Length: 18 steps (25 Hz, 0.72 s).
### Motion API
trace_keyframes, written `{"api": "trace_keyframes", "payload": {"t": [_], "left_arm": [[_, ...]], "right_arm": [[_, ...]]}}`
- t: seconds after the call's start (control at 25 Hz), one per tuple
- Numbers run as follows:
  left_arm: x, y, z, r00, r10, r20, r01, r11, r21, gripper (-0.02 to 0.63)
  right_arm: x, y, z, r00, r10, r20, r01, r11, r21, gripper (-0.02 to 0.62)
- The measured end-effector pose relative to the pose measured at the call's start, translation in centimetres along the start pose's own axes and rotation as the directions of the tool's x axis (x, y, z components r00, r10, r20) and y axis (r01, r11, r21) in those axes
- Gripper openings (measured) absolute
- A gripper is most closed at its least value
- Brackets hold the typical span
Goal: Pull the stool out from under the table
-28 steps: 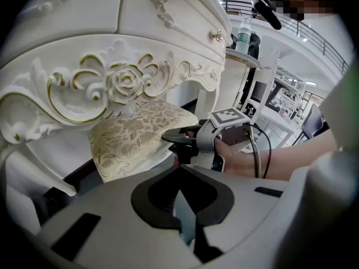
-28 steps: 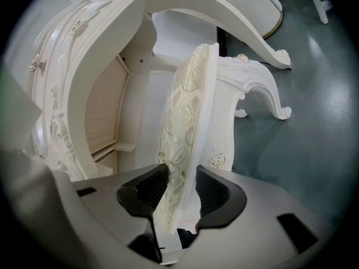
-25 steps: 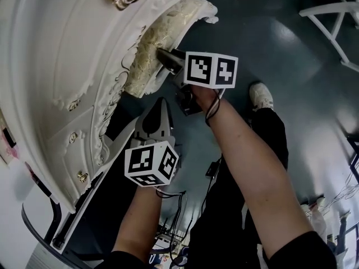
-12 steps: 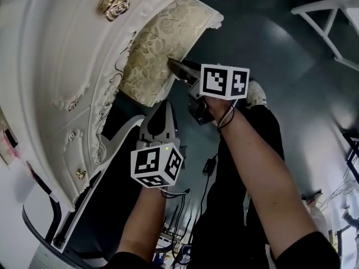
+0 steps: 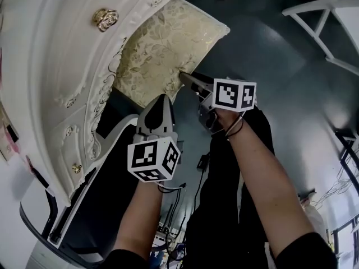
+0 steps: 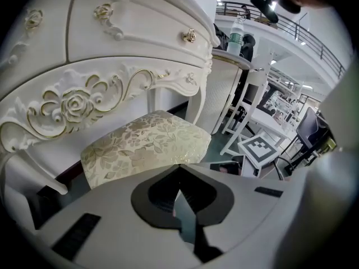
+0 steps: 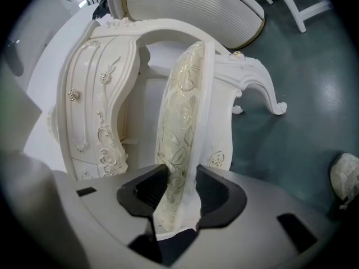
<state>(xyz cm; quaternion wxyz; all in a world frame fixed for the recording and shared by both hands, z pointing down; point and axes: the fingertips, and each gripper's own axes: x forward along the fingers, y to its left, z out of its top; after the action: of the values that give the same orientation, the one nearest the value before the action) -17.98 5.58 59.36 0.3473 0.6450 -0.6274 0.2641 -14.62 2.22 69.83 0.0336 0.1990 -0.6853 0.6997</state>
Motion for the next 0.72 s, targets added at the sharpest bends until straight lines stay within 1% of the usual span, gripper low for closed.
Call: {"api": "trace_keyframes", "payload": {"t": [0.28,0.48,0.72], "left_arm": [[0.0,-2.3,1.3,1.000,-0.023,0.002,0.023,1.000,-0.004,0.000],[0.3,-3.5,2.2,0.999,-0.046,-0.005,0.046,0.999,0.025,0.000],[0.6,-4.7,2.0,0.997,-0.072,-0.026,0.073,0.996,0.048,0.000]], "right_arm": [[-4.0,-1.4,-0.5,1.000,0.001,-0.020,-0.001,1.000,-0.017,0.170],[-7.0,-2.6,-1.2,1.000,-0.005,-0.028,0.004,1.000,-0.014,0.170],[-10.9,-4.0,-2.6,1.000,-0.003,-0.026,0.003,1.000,0.004,0.170]]}}
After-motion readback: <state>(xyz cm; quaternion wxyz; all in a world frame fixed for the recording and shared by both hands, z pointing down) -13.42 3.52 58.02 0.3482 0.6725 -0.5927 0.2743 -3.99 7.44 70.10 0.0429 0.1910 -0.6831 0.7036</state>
